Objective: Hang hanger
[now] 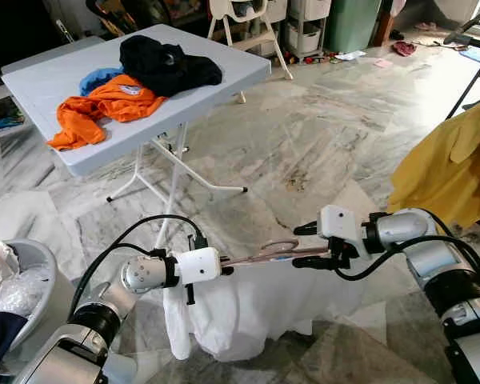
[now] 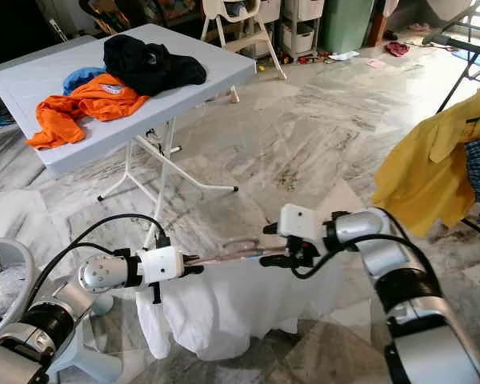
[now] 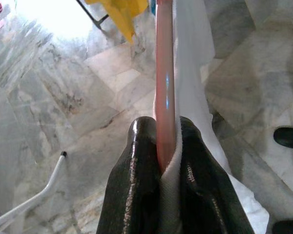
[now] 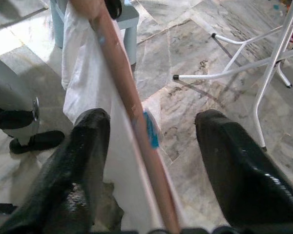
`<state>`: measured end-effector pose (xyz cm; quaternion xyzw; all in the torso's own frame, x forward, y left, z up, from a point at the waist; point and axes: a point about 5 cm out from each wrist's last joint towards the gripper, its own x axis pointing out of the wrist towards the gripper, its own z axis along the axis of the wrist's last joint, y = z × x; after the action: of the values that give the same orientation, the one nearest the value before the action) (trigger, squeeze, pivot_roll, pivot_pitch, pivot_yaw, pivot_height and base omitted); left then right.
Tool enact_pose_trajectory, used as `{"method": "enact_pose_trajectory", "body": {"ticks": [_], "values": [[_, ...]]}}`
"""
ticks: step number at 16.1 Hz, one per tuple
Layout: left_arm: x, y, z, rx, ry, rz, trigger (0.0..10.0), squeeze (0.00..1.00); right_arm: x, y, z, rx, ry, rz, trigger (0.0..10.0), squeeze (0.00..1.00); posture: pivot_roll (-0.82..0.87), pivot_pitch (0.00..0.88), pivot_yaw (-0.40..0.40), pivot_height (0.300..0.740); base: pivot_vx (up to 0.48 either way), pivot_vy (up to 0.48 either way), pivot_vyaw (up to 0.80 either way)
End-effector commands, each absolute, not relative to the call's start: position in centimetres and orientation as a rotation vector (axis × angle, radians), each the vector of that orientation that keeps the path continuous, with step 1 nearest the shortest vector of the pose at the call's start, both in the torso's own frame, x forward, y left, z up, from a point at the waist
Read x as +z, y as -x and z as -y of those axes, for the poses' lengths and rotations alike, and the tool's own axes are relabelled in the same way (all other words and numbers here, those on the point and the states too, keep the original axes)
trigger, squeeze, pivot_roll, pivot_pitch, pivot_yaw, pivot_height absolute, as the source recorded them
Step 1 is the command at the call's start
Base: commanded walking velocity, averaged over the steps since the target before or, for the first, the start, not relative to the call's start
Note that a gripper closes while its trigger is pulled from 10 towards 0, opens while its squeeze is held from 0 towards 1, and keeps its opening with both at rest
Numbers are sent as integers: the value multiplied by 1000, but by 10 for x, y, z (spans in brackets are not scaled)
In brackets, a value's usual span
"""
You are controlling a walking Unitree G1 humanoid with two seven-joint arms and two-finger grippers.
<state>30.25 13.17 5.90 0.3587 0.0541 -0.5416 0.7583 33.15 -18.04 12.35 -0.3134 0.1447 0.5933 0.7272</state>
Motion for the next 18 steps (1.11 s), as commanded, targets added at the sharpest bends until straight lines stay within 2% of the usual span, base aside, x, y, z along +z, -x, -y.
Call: {"method": "enact_pose_trajectory", "body": {"ticks": [1,18], "values": [[65,-304,-132,-1183,-799,-82,0,0,129,-336,177,1304,706,-312,0,0,-91,46,82,740,0,0,0],[78,-312,-130,-1155,-822,-30,0,0,113,-337,180,1310,761,-433,0,0,-81,31,64,740,0,0,0]]}}
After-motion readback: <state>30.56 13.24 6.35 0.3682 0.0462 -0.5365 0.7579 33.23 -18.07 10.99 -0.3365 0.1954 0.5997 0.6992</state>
